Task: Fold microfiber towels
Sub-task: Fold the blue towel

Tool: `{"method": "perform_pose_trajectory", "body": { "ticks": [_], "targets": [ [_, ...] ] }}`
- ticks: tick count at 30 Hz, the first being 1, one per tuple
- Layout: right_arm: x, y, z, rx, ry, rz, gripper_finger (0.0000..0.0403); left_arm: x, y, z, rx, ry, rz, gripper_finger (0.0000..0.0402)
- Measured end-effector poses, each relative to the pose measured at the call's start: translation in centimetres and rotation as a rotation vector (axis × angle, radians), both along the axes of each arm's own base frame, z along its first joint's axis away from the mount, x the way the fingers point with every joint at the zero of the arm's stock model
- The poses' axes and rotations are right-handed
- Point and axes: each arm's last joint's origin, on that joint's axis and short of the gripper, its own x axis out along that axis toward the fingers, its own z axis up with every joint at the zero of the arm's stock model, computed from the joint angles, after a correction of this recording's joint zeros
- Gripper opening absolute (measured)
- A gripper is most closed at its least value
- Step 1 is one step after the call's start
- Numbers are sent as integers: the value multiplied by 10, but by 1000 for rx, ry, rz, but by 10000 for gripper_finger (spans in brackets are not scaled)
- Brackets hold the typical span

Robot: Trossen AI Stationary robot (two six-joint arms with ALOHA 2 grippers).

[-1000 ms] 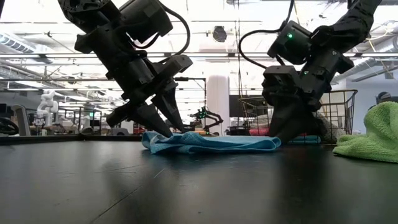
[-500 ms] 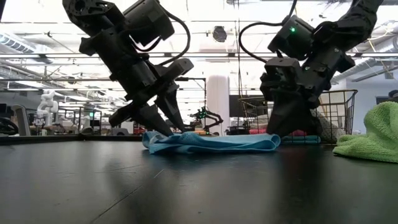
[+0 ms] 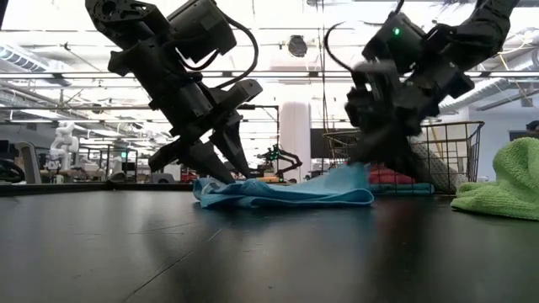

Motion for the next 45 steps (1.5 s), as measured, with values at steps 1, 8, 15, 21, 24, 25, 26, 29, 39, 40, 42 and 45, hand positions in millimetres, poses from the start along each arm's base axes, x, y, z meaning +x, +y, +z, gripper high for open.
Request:
{"method": "perform_pose_trajectory", "body": {
  "ticks": [1,8,15,21,24,25,26,29,39,40,42,45],
  "targets": [
    [2,0,3,28,-36,1,5,0,0,0,0,0,0,126],
    [9,9,11,110,-126,36,2,0,0,0,-4,-2,-4,126],
    [0,29,1,78,5,128,8,0,-1,0,-13,2,-23,126],
    [-2,30,-1,22,26,129,50,0,-1,0,-20,4,-29,126],
    [-1,28,0,47,17,143,79,0,-1,0,-20,4,-29,126],
    [-1,27,1,68,14,159,88,0,-1,0,-22,4,-31,126],
    [0,27,3,87,5,180,96,0,-1,0,-27,5,-35,126],
    [4,25,9,120,-22,213,115,0,-1,0,-31,6,-37,126],
    [41,-1,64,-31,-239,294,120,0,-1,0,-34,6,-38,126],
    [45,-2,72,-69,-237,317,119,0,-1,0,-34,6,-38,126],
    [48,-5,85,-158,-186,369,119,0,-1,0,-34,6,-38,126],
    [54,-7,99,-335,-78,452,119,0,-1,0,-34,6,-38,126]
  ]
}}
